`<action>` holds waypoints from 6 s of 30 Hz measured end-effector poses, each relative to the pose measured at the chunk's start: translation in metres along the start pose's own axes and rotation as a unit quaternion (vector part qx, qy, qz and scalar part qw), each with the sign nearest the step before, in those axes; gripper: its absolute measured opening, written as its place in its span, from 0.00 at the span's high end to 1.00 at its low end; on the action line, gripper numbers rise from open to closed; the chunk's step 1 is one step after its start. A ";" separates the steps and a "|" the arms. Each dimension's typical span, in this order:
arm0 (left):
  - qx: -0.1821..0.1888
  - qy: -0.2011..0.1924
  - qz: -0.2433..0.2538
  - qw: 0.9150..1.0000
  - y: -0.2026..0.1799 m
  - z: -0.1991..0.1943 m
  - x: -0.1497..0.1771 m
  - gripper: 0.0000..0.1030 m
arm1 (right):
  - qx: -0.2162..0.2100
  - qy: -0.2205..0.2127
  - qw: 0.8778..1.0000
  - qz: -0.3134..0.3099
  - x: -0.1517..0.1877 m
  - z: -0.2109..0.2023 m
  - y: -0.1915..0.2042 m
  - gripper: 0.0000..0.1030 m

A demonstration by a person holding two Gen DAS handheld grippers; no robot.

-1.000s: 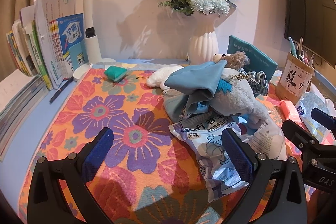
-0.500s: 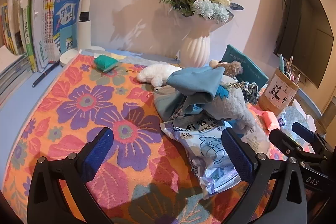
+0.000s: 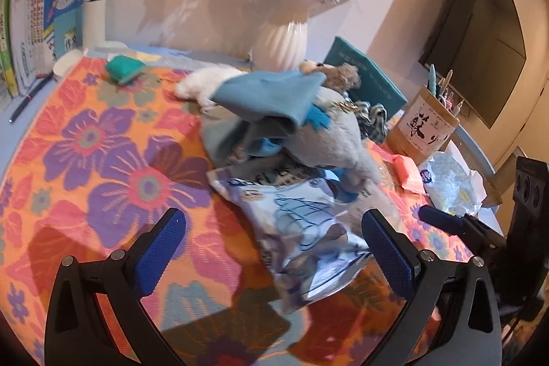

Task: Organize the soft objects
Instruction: 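Grasp the white translucent bag with the right tool while the left tool grasps the blue-white tissue pack, then carry both packs to the glass tray and open both tools to drop them, then return both open tools to the tablecloth, then grasp the teal gel pack with the left tool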

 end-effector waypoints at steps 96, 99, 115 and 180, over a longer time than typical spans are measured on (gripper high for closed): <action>0.236 0.025 0.218 0.947 -0.387 0.088 -0.060 0.20 | 0.274 -0.105 0.907 0.303 -0.066 -0.213 -0.329 0.27; 0.239 0.013 0.212 0.948 -0.376 0.073 -0.062 0.20 | 0.275 -0.103 0.913 0.282 -0.071 -0.215 -0.320 0.27; 0.095 -0.122 0.134 0.979 -0.189 -0.069 -0.140 0.20 | 0.116 -0.092 0.975 0.164 -0.104 -0.148 -0.141 0.26; -0.185 -0.015 0.038 0.982 0.085 0.000 -0.133 0.16 | 0.046 -0.042 0.998 -0.005 -0.095 0.008 -0.025 0.47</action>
Point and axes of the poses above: each gripper's, at about its wrist camera, not at the fingertips, and z roughly the way its jaws point, y to its left, x to its underside, the point moved 5 cm from there along z, roughly the way its jaws point, and after that the axes turned 15 degrees about -y, right-handed, at the moved point
